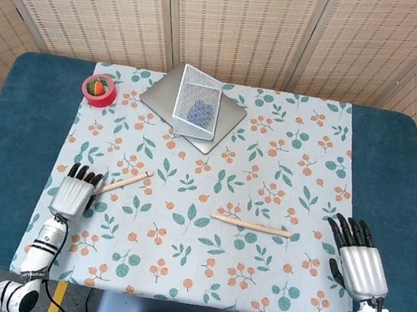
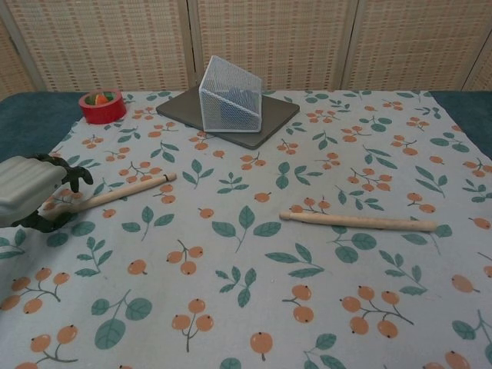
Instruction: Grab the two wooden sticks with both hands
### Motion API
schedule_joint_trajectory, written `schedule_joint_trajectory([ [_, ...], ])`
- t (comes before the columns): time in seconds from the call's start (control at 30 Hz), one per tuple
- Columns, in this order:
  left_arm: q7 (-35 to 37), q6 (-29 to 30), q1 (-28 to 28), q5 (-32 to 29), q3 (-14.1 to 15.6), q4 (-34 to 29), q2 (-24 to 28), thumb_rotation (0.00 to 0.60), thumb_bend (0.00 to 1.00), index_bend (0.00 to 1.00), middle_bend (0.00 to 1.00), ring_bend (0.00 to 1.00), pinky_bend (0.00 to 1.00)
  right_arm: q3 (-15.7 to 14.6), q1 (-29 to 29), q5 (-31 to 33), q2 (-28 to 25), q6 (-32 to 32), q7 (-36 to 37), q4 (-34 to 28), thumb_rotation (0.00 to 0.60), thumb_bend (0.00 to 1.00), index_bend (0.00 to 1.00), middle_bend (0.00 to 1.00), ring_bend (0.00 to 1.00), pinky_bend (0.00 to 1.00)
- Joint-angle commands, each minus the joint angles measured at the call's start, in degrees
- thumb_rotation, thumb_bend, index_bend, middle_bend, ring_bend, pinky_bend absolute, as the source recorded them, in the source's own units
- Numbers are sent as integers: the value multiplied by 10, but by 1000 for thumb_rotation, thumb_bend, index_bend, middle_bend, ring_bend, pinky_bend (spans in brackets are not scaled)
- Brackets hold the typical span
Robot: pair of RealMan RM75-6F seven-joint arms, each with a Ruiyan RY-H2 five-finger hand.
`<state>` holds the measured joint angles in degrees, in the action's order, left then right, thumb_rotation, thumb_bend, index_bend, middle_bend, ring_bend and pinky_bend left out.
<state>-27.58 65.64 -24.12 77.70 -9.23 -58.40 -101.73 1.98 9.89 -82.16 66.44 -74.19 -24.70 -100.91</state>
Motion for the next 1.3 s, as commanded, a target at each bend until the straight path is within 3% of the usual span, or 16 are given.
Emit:
schedule_joint_trajectory([
  [0.03, -10, -3, -2, -8, 2, -1, -1, 600, 393, 258, 341, 175, 163, -2, 0, 0, 0, 0, 1, 0, 600, 365, 0, 0, 0, 0],
  [0.6, -43, 9, -12, -16, 15, 45, -22, 600, 398, 604, 641, 351, 162, -9, 2, 4, -1, -1, -17, -10, 600, 364, 0, 0, 0, 0],
  [0.83, 12, 46, -10, 21, 31, 56, -13, 600, 562, 755, 778, 416, 155, 4, 26, 35, 10, 23, -80, -28, 600, 365, 0, 0, 0, 0],
  [1.0, 43, 72, -5, 42, 39, 61, -8, 600, 581, 807, 823, 439, 154, 13, 38, 58, 21, 31, -122, -36, 600, 365, 42, 11, 0, 0],
  [1.13, 114, 138, 14, 91, 64, 50, 22, 600, 561, 819, 832, 448, 152, 24, 81, 114, 78, 72, -228, -33, 600, 365, 208, 108, 0, 0],
  [1.3, 141, 173, 30, 118, 82, 36, 48, 600, 552, 826, 838, 448, 149, 31, 110, 174, 167, 65, -329, 7, 600, 365, 295, 241, 0, 14],
])
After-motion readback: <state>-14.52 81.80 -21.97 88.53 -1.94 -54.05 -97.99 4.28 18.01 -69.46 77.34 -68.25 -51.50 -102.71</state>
